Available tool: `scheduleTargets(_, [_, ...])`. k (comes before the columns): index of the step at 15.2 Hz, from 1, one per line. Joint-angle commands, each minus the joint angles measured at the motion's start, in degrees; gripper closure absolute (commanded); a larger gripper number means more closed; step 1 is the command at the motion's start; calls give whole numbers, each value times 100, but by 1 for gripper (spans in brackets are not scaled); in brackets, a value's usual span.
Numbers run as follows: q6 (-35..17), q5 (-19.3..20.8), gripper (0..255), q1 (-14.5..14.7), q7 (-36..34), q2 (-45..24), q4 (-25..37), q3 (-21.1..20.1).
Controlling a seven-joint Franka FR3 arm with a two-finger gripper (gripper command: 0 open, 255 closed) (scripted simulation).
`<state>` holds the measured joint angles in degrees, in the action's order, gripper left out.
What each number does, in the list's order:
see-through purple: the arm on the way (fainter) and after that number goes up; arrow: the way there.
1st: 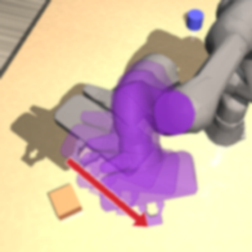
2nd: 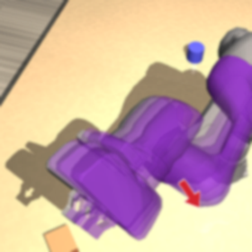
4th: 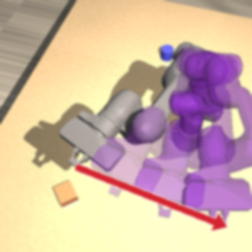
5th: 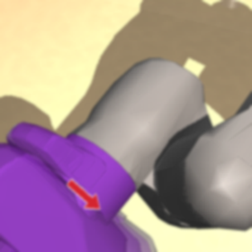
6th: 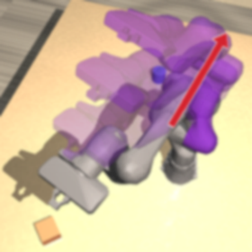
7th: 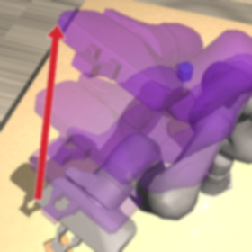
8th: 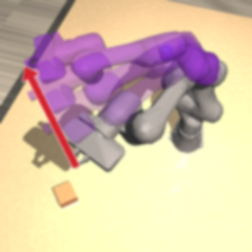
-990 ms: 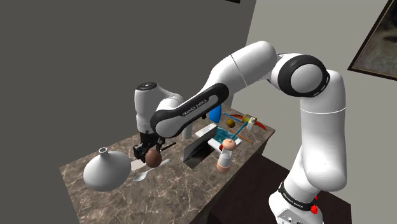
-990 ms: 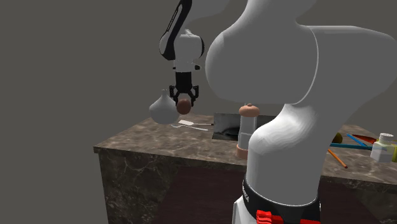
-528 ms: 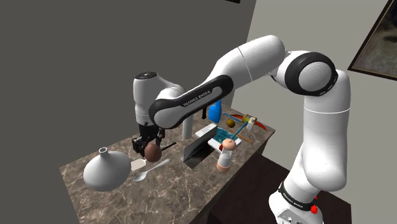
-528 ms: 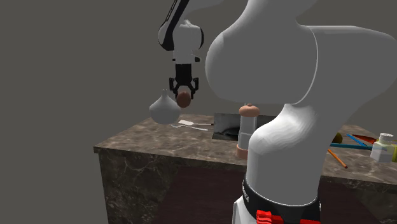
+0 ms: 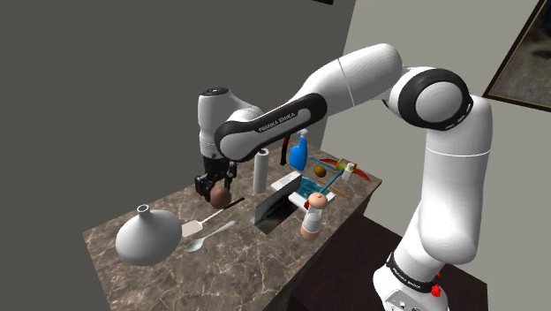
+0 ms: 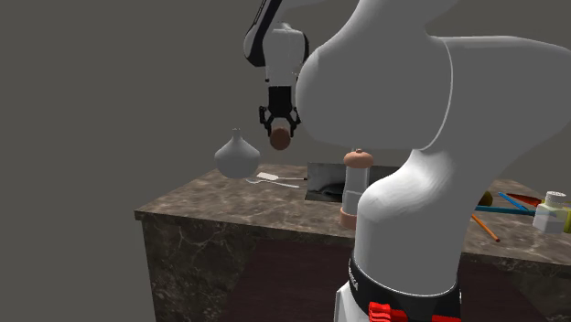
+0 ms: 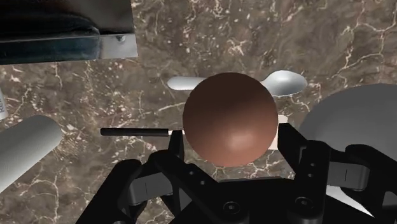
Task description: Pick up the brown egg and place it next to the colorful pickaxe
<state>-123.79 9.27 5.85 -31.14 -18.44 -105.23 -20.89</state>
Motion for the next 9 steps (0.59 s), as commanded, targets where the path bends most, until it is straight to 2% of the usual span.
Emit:
scheduleTargets(1, [-22, -40, 255, -171, 261, 23, -27, 67])
scheduleTargets(9, [12, -153, 255, -834, 1291, -75, 155, 368])
